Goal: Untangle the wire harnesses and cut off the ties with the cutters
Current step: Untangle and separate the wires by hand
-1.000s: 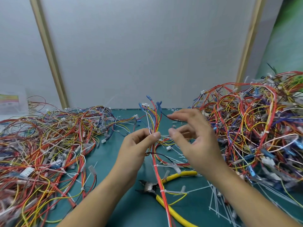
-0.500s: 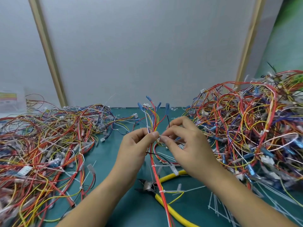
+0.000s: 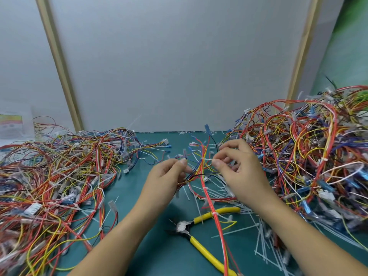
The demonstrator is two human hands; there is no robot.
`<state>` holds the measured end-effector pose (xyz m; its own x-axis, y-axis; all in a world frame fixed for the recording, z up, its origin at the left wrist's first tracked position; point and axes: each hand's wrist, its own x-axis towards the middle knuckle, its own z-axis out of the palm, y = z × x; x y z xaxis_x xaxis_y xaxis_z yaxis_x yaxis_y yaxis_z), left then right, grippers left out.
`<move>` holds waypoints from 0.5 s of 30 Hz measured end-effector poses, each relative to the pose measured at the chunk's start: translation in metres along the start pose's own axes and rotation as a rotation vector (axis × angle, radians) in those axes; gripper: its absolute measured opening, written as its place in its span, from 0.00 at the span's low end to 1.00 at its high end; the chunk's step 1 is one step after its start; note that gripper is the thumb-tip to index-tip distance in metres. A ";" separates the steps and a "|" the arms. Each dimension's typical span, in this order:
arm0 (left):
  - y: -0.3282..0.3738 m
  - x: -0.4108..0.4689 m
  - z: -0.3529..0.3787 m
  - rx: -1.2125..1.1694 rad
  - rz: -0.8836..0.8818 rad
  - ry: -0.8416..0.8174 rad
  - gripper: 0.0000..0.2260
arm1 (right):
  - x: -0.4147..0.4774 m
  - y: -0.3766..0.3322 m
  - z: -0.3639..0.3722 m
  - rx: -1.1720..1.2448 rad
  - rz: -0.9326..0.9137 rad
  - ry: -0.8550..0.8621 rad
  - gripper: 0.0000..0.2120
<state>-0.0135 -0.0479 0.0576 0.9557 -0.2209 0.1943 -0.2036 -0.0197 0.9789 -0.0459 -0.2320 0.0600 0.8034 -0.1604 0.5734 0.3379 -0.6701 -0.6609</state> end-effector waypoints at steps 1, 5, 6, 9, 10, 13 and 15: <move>0.000 0.000 0.001 0.037 0.000 -0.033 0.13 | 0.000 0.001 0.000 0.003 0.019 0.007 0.05; 0.003 -0.002 -0.001 0.142 0.013 -0.141 0.13 | 0.003 0.003 -0.002 0.021 0.063 0.031 0.04; 0.003 -0.002 -0.003 0.153 0.023 -0.150 0.14 | 0.003 0.003 -0.002 0.034 0.075 0.038 0.04; 0.001 -0.002 -0.008 0.228 0.161 -0.179 0.14 | 0.005 0.005 -0.004 0.058 0.121 0.059 0.05; 0.000 -0.003 -0.008 0.274 0.228 -0.183 0.12 | 0.006 0.005 -0.004 0.068 0.138 0.063 0.06; -0.003 -0.002 -0.007 0.328 0.356 -0.114 0.06 | 0.006 0.007 -0.005 0.093 0.178 0.067 0.08; -0.004 -0.001 -0.008 0.323 0.376 -0.047 0.04 | 0.004 0.006 -0.003 0.093 0.157 0.071 0.06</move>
<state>-0.0121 -0.0401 0.0541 0.7944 -0.3145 0.5197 -0.5949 -0.2298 0.7702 -0.0419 -0.2387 0.0604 0.8144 -0.3102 0.4904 0.2579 -0.5636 -0.7847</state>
